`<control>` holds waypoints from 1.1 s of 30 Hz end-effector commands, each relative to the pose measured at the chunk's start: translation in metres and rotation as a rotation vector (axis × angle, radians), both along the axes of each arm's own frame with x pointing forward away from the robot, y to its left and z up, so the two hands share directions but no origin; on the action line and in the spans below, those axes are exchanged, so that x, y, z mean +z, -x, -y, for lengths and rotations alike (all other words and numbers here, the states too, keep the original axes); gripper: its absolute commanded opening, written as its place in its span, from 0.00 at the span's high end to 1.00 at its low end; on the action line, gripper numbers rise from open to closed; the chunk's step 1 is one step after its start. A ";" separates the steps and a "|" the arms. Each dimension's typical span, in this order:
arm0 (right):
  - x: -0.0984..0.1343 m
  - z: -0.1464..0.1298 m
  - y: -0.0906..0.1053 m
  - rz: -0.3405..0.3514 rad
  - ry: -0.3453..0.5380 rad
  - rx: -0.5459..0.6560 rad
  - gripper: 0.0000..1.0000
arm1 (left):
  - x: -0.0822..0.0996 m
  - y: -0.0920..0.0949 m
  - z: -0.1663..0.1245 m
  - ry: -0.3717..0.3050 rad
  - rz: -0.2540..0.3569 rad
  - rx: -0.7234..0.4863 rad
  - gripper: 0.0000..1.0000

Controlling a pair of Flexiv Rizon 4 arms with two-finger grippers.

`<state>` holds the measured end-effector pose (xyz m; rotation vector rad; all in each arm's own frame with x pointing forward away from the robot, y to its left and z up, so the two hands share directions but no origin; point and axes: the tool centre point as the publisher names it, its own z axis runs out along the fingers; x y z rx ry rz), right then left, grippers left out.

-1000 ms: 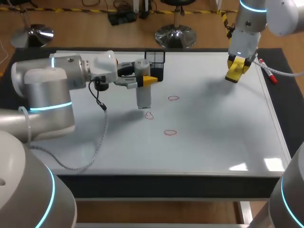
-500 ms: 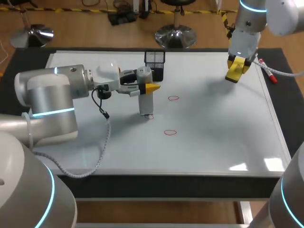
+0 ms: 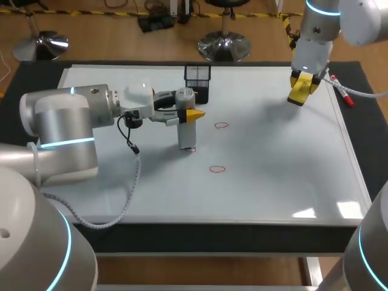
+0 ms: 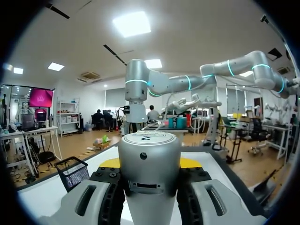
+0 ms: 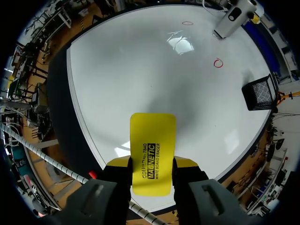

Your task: Pick up the inspection probe, press it on each red-marked spot on the whiteboard one by one, put down the probe, pick up the eraser, and wipe off all the red marks.

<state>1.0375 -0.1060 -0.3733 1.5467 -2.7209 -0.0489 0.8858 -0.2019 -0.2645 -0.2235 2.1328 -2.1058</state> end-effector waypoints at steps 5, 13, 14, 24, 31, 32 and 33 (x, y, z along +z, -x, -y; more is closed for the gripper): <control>0.001 0.000 -0.001 -0.002 0.003 0.002 1.00 | -0.003 0.002 0.000 0.002 0.005 -0.006 1.00; 0.001 0.000 -0.001 -0.002 0.003 0.002 1.00 | -0.007 0.005 0.003 -0.005 0.011 -0.013 1.00; 0.001 0.000 -0.001 -0.002 0.003 0.002 1.00 | -0.008 0.005 0.004 -0.005 0.012 -0.013 1.00; 0.001 0.000 -0.001 -0.002 0.003 0.002 1.00 | -0.010 0.007 0.006 -0.007 0.006 -0.021 1.00; 0.001 0.000 -0.001 -0.002 0.003 0.002 1.00 | -0.013 0.007 0.005 -0.007 0.003 -0.020 1.00; 0.001 0.000 -0.001 -0.002 0.003 0.002 1.00 | -0.013 0.007 0.005 -0.006 0.003 -0.019 1.00; 0.001 0.000 -0.001 -0.002 0.003 0.002 1.00 | -0.013 0.008 0.005 -0.006 0.003 -0.019 1.00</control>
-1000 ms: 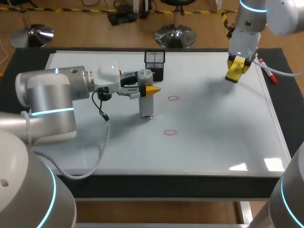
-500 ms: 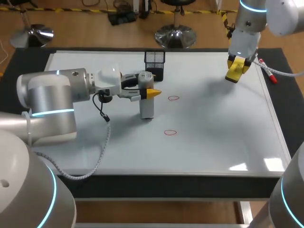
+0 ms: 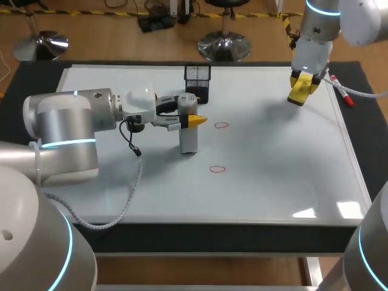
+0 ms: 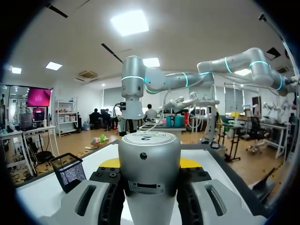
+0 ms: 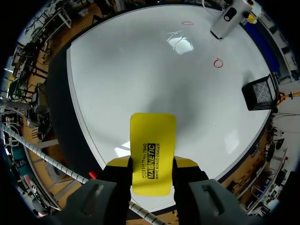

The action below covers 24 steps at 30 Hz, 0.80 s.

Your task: Pick up the inspection probe, press it on each red-marked spot on the whiteboard one by one, put down the probe, pick up the eraser, and wipe off all the red marks.

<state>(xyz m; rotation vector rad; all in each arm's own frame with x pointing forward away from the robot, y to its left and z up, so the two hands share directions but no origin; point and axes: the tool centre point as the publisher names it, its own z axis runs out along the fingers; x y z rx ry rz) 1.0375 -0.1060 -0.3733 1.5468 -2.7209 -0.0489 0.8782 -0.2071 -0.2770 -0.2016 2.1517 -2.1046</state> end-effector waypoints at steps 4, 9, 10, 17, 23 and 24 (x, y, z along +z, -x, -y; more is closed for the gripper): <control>0.001 0.000 -0.001 -0.002 0.003 0.002 1.00 | 0.000 0.001 0.000 0.002 0.002 -0.001 1.00; 0.001 0.000 -0.001 -0.002 0.003 0.002 1.00 | 0.000 0.001 0.000 -0.001 0.000 -0.001 1.00; 0.001 0.000 -0.001 -0.002 0.003 0.002 1.00 | 0.000 0.002 0.000 -0.002 0.000 -0.001 1.00; 0.001 0.000 -0.001 -0.002 0.003 0.002 1.00 | 0.000 0.002 -0.001 -0.006 0.000 -0.001 1.00; 0.001 0.000 -0.001 -0.002 0.003 0.002 1.00 | 0.001 0.003 -0.004 -0.006 0.003 0.000 1.00; 0.001 0.000 -0.001 -0.002 0.003 0.002 1.00 | 0.001 0.003 -0.005 -0.005 0.004 0.001 1.00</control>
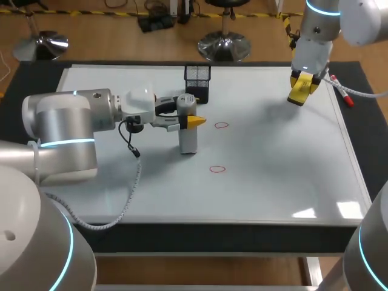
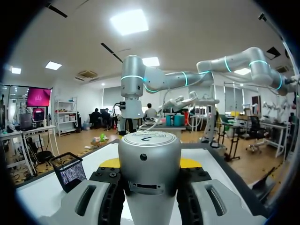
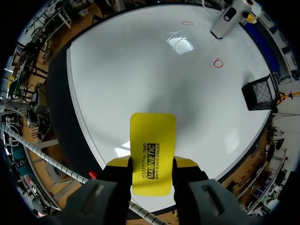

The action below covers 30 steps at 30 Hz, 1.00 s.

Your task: Pick up the inspection probe, press it on each red-marked spot on the whiteboard one by one, put down the probe, pick up the eraser, and wipe off all the red marks.

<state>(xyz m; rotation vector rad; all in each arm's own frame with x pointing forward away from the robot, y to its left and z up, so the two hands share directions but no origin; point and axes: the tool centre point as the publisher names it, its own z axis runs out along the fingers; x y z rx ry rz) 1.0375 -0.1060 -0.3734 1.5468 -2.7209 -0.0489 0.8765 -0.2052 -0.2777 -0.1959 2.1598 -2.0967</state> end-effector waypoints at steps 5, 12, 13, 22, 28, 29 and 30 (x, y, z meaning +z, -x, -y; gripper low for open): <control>0.001 0.000 -0.001 -0.002 0.003 0.002 1.00 | 0.009 0.006 -0.006 -0.001 0.007 0.016 1.00; 0.001 0.000 -0.001 -0.002 0.003 0.002 1.00 | 0.023 0.023 -0.017 -0.018 0.023 0.051 1.00; 0.001 0.000 -0.001 -0.002 0.003 0.002 1.00 | 0.025 0.027 -0.020 -0.020 0.024 0.064 1.00; 0.001 0.000 -0.001 -0.002 0.003 0.002 1.00 | 0.033 0.062 -0.045 -0.017 0.042 0.158 1.00; 0.001 0.000 -0.001 -0.002 0.003 0.002 1.00 | 0.039 0.081 -0.057 -0.016 0.063 0.208 1.00; 0.001 0.000 -0.001 -0.002 0.003 0.002 1.00 | 0.039 0.083 -0.059 -0.015 0.064 0.210 1.00; 0.001 0.000 -0.001 -0.002 0.003 0.002 1.00 | 0.039 0.085 -0.062 -0.016 0.066 0.216 1.00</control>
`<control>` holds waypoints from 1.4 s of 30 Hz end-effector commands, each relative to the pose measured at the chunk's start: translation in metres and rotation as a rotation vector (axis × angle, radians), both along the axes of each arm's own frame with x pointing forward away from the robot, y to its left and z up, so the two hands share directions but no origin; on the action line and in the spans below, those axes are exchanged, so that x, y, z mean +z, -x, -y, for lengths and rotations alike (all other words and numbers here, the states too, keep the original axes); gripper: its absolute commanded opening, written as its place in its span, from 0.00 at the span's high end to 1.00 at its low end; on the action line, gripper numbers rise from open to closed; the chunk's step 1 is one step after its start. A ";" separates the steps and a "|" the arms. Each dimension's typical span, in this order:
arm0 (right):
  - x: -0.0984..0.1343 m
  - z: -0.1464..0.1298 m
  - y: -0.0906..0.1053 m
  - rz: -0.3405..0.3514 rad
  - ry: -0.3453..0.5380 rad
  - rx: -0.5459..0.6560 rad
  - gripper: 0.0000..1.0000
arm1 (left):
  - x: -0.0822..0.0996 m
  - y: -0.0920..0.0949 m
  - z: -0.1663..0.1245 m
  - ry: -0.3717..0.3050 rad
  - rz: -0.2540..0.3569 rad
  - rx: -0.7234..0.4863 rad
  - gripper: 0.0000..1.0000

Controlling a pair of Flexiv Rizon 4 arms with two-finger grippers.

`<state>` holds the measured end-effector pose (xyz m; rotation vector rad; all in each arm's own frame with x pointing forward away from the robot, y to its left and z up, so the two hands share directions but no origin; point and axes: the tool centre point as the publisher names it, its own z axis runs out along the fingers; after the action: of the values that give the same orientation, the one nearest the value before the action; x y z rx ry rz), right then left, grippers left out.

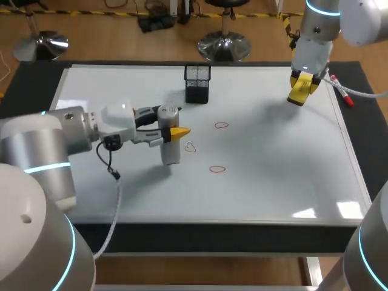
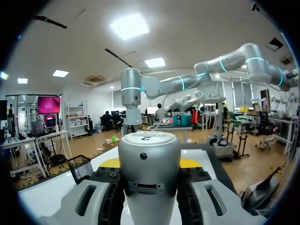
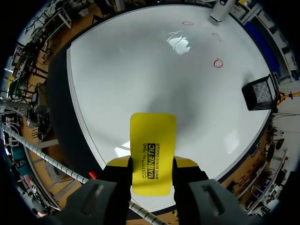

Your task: Pick up the inspection probe, press it on each red-marked spot on the whiteboard one by one, put down the probe, pick up the eraser, and wipe off all the red marks.

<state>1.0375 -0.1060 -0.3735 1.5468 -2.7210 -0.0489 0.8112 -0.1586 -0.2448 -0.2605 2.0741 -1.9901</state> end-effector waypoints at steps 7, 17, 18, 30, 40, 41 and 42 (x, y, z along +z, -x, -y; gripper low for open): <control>0.001 0.000 -0.001 -0.002 0.003 0.002 1.00 | 0.008 0.036 -0.034 0.012 0.018 0.111 1.00; 0.001 0.000 -0.001 -0.002 0.003 0.002 1.00 | 0.005 0.058 -0.066 0.020 0.027 0.131 1.00; 0.001 0.000 -0.001 -0.002 0.003 0.002 1.00 | 0.005 0.060 -0.070 0.020 0.027 0.131 1.00; 0.001 0.000 -0.001 -0.002 0.003 0.002 1.00 | 0.004 0.070 -0.115 0.020 0.027 0.139 1.00; 0.001 0.000 -0.001 -0.002 0.003 0.002 1.00 | 0.004 0.065 -0.137 0.024 0.032 0.148 1.00; 0.001 0.000 -0.001 -0.002 0.003 0.002 1.00 | 0.004 0.064 -0.138 0.024 0.033 0.148 1.00; 0.001 0.000 -0.001 -0.002 0.003 0.002 1.00 | 0.004 0.063 -0.139 0.024 0.034 0.148 1.00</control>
<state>1.0375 -0.1060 -0.3735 1.5468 -2.7211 -0.0489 0.7488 -0.0253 -0.2438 -0.3751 1.9494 -1.9130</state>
